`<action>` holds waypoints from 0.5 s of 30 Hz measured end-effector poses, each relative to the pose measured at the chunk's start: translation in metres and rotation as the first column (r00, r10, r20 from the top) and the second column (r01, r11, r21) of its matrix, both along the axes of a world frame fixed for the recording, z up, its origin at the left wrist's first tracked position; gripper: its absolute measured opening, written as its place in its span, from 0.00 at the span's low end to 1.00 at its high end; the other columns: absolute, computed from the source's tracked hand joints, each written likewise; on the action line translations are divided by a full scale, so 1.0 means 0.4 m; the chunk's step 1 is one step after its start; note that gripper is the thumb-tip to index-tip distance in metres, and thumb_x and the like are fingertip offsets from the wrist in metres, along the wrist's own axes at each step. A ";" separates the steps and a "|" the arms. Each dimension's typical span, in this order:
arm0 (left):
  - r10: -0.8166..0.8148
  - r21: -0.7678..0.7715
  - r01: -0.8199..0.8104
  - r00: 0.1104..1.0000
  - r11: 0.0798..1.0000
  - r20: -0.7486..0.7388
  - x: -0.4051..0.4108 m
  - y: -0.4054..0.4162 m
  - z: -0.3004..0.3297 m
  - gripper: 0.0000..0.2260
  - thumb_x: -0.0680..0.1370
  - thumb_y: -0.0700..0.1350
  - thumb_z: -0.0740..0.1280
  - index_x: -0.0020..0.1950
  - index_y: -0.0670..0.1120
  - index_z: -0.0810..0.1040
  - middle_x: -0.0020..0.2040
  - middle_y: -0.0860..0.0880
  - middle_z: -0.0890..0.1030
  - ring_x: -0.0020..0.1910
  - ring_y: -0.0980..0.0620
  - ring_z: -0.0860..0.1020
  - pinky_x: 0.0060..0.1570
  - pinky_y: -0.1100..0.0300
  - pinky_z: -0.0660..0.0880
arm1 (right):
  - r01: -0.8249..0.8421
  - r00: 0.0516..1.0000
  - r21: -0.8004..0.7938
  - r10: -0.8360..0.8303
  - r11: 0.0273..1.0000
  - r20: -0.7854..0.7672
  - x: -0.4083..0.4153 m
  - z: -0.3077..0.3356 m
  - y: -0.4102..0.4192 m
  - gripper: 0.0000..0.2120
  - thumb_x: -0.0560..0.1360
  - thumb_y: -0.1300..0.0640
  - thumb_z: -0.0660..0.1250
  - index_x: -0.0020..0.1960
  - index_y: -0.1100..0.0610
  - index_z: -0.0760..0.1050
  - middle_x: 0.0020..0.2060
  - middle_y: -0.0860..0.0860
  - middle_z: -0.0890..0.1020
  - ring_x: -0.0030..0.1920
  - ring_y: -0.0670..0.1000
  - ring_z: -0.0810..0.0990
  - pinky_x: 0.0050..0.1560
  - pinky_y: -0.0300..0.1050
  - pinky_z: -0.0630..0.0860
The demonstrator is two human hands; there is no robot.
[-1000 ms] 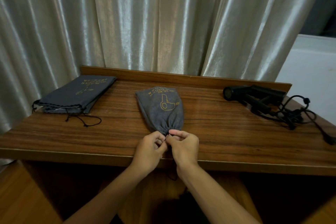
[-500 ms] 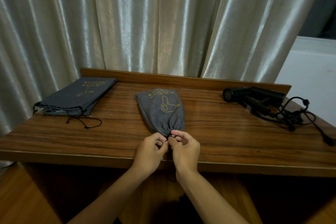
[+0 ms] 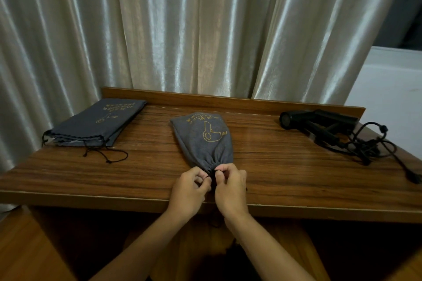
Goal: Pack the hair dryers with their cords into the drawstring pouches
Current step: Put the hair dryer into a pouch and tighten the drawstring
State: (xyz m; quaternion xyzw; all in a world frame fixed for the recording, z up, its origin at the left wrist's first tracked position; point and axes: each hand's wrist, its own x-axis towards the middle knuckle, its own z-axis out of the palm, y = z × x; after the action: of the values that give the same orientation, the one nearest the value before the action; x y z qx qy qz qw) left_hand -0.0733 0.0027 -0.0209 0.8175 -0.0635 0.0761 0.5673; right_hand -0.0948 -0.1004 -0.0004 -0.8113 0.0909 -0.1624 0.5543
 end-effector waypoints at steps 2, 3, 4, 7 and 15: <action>0.018 0.003 -0.018 1.000 1.000 -0.009 0.001 -0.002 0.000 0.08 0.78 0.40 0.68 0.39 0.45 0.76 0.32 0.49 0.81 0.22 0.54 0.72 0.21 0.64 0.64 | -0.085 0.995 0.022 0.087 0.996 -0.057 0.003 0.006 -0.021 0.06 0.83 0.58 0.59 0.50 0.50 0.72 0.50 0.47 0.72 0.46 0.43 0.74 0.44 0.32 0.70; 0.028 0.009 -0.027 1.000 1.000 -0.011 0.003 -0.003 -0.001 0.08 0.78 0.41 0.68 0.39 0.45 0.76 0.33 0.48 0.81 0.23 0.53 0.72 0.21 0.63 0.63 | -0.140 0.986 0.035 0.143 0.990 -0.088 0.004 0.010 -0.034 0.06 0.83 0.58 0.57 0.51 0.52 0.72 0.48 0.49 0.76 0.43 0.43 0.74 0.43 0.35 0.69; 0.036 0.015 -0.036 0.999 0.999 -0.014 0.004 -0.005 -0.001 0.08 0.78 0.41 0.68 0.39 0.45 0.76 0.34 0.47 0.81 0.24 0.51 0.72 0.22 0.62 0.63 | -0.200 0.972 0.060 0.205 0.978 -0.117 0.005 0.017 -0.046 0.06 0.83 0.58 0.56 0.51 0.54 0.71 0.43 0.49 0.79 0.38 0.43 0.75 0.40 0.37 0.70; 0.054 0.028 -0.053 0.998 0.998 -0.015 0.005 -0.007 -0.003 0.07 0.78 0.42 0.68 0.40 0.45 0.76 0.33 0.47 0.78 0.26 0.48 0.72 0.26 0.60 0.62 | -0.347 0.914 0.171 0.373 0.922 -0.159 0.008 0.041 -0.073 0.07 0.83 0.61 0.55 0.49 0.58 0.70 0.31 0.51 0.81 0.25 0.47 0.73 0.26 0.35 0.68; 0.045 0.057 -0.044 0.999 0.997 -0.006 0.003 -0.003 -0.002 0.06 0.78 0.43 0.68 0.41 0.46 0.77 0.35 0.48 0.81 0.25 0.51 0.73 0.24 0.61 0.63 | -0.428 0.903 -0.130 0.421 0.894 -0.082 0.023 0.054 -0.101 0.07 0.74 0.63 0.73 0.44 0.58 0.74 0.28 0.54 0.82 0.23 0.47 0.78 0.23 0.38 0.69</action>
State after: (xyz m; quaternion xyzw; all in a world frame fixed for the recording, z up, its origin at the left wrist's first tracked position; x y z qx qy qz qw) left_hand -0.0719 0.0017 -0.0216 0.8349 -0.0455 0.0841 0.5420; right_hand -0.0855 -0.1408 0.0212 -0.8536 -0.0862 -0.0227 0.5132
